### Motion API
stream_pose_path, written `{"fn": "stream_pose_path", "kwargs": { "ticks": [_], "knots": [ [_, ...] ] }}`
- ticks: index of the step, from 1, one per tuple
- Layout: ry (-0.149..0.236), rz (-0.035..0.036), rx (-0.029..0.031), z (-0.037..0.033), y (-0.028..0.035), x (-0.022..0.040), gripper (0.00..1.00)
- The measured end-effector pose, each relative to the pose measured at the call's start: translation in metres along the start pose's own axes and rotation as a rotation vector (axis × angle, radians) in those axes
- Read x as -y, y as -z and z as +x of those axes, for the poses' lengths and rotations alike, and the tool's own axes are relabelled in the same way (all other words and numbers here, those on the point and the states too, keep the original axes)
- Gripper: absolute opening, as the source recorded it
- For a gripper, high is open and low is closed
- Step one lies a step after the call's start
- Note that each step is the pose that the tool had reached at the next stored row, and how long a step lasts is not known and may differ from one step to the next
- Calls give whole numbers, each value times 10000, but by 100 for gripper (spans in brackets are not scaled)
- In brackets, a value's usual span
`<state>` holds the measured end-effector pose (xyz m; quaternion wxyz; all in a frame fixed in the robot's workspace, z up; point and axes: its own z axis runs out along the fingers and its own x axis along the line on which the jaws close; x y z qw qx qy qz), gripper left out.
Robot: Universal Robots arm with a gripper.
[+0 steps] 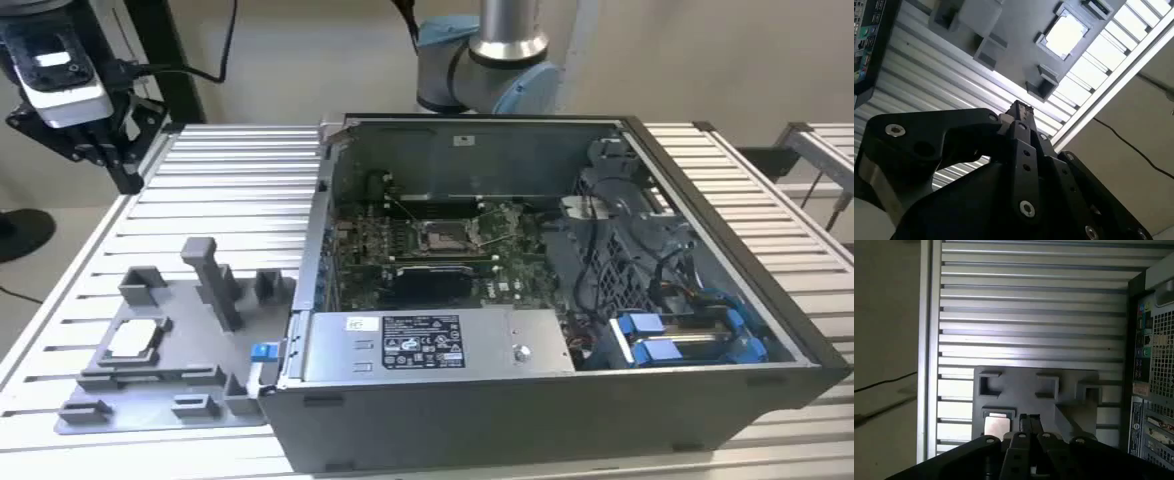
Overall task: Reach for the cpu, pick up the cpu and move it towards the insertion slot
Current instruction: 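Reach for the cpu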
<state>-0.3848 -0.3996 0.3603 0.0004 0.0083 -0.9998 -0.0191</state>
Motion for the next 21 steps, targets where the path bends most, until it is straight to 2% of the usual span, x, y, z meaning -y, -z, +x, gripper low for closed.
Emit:
{"fn": "stream_pose_path", "kwargs": {
  "ticks": [12,17,21],
  "knots": [
    [-4,1,0,2,1,0,0],
    [-3,0,3,64,0,-1,0],
    [-3,0,6,166,0,-3,0]
  ]
}}
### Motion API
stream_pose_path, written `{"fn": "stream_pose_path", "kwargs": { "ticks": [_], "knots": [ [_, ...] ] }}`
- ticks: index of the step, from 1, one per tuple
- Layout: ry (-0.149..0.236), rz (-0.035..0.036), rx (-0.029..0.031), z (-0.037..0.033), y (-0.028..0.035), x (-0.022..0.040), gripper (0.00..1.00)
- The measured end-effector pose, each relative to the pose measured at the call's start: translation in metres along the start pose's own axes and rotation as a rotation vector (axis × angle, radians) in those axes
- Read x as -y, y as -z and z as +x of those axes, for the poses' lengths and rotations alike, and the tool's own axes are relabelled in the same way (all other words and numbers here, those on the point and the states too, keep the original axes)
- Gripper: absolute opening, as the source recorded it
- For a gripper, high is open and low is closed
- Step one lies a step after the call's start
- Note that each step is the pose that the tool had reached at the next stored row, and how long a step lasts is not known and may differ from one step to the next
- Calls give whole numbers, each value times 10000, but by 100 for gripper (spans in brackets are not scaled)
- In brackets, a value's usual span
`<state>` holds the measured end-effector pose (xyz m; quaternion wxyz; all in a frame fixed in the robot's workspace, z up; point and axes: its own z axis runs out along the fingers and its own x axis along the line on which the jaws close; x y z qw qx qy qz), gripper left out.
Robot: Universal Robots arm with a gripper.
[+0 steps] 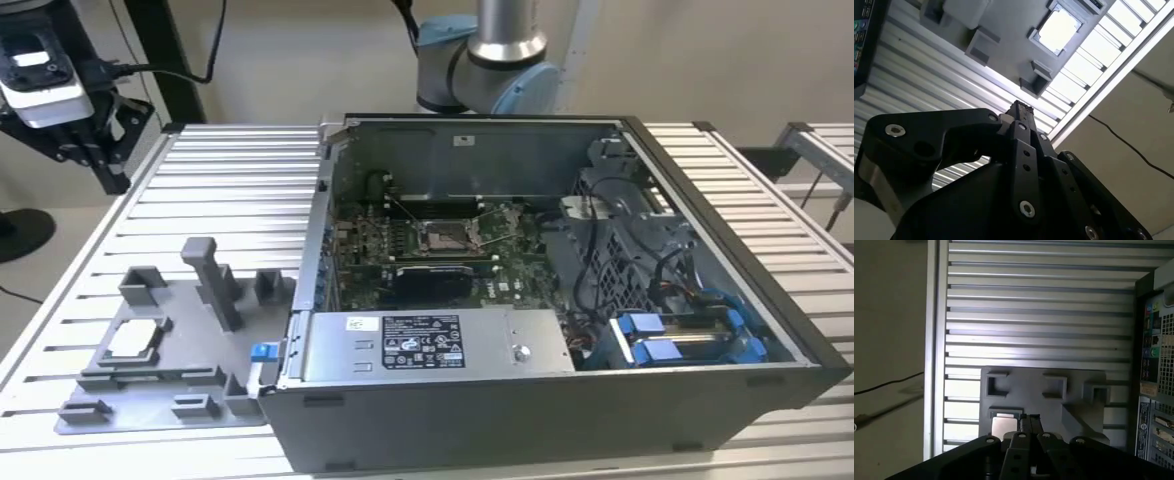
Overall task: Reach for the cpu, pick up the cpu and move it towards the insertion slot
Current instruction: 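Reach for the cpu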
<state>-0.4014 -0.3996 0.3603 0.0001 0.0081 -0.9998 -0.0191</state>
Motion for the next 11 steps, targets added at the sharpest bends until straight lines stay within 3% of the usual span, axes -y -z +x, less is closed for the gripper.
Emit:
{"fn": "stream_pose_path", "kwargs": {
  "ticks": [4,8,11],
  "knots": [
    [0,1,10,124,0,-2,0],
    [1,1,19,291,0,-4,0],
    [2,1,20,324,-1,16,0]
  ]
}}
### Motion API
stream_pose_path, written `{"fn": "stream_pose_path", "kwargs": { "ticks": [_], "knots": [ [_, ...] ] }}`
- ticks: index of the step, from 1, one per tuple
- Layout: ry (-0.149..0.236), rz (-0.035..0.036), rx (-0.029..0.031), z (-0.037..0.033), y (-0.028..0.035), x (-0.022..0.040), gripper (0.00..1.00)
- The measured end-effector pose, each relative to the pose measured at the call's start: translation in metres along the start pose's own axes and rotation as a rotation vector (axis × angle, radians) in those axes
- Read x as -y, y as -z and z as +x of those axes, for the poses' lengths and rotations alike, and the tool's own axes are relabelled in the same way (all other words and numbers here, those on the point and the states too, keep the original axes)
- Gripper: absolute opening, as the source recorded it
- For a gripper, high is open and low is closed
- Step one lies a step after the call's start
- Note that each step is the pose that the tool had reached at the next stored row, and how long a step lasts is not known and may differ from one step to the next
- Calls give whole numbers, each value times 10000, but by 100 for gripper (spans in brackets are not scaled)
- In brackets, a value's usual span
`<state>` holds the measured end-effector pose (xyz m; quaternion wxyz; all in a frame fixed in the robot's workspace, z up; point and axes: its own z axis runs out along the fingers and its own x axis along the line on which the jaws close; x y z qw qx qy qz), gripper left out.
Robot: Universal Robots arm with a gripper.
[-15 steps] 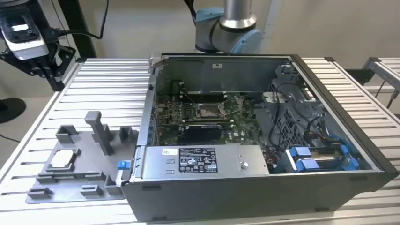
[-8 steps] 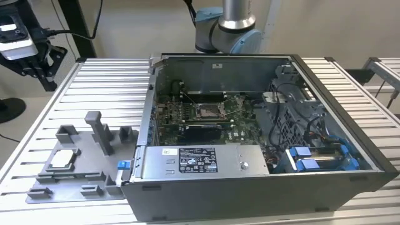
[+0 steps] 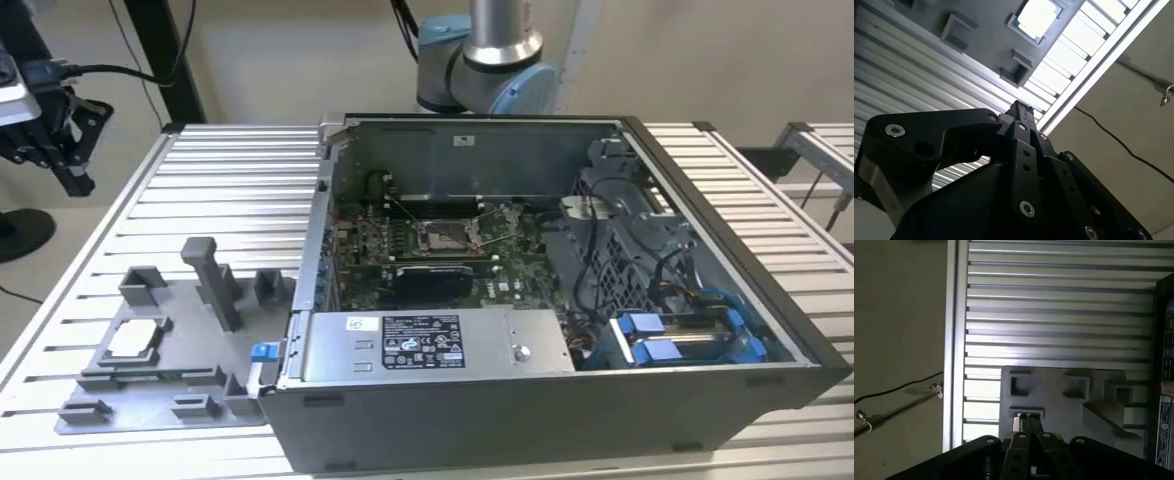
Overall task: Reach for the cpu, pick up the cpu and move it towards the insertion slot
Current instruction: 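Reach for the cpu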
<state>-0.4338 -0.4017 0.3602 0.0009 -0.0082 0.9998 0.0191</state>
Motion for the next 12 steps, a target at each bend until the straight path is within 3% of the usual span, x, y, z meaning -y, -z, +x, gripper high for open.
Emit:
{"fn": "stream_pose_path", "kwargs": {
  "ticks": [3,7,12],
  "knots": [
    [-1,-2,1,-13,-1,23,0],
    [3,-3,3,-82,-6,68,0],
    [4,-1,1,-113,-14,212,0]
  ]
}}
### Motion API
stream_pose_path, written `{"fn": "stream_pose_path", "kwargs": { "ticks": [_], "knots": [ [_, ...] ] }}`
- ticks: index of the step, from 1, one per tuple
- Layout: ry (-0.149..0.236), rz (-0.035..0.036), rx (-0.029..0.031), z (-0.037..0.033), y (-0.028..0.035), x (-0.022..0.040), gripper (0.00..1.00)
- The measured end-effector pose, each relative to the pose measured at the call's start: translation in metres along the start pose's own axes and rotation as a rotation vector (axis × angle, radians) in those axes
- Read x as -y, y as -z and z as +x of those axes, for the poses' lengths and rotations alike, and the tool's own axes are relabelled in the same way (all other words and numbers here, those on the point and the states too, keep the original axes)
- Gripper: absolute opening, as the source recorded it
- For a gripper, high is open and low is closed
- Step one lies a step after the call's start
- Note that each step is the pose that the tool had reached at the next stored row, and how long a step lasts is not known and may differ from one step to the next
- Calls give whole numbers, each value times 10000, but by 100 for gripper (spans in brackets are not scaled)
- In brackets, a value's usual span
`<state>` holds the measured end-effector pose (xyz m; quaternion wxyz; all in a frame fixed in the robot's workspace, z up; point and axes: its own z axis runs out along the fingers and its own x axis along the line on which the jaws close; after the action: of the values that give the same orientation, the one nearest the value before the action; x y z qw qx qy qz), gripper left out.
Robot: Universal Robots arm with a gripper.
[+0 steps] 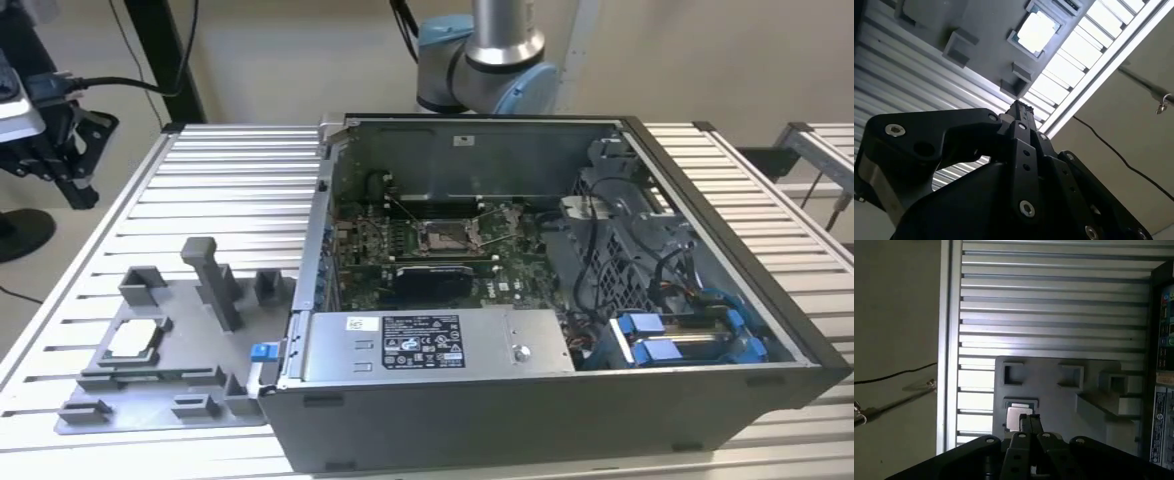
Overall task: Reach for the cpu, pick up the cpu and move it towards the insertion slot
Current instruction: 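Reach for the cpu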
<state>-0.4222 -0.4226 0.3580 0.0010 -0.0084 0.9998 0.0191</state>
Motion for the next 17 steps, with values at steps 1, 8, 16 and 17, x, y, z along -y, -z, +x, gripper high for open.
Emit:
{"fn": "stream_pose_path", "kwargs": {
  "ticks": [1,8,16,17],
  "knots": [
    [2,0,-1,-10,-1,27,0],
    [8,0,-1,-68,-15,174,0],
    [11,0,0,-68,-15,176,0],
    [11,0,0,-68,-15,175,0]
  ]
}}
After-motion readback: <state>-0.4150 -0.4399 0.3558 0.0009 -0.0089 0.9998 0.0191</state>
